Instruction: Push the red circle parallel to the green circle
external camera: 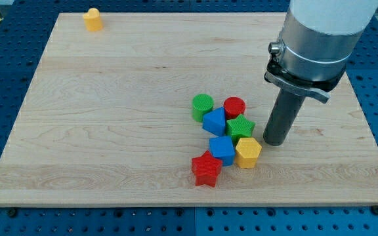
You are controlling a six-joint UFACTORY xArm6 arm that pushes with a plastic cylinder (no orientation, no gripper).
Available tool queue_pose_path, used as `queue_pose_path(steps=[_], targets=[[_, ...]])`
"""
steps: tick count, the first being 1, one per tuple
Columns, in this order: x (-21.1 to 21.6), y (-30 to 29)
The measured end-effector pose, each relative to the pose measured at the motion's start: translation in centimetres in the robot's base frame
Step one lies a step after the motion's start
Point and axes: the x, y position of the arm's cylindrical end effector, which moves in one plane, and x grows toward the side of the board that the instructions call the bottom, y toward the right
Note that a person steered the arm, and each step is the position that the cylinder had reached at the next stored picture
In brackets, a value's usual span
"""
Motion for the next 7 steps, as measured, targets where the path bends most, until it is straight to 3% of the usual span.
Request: queue_pose_path(steps=[3, 7], targets=[[-0.9, -4.7], [-7.4, -6.2]])
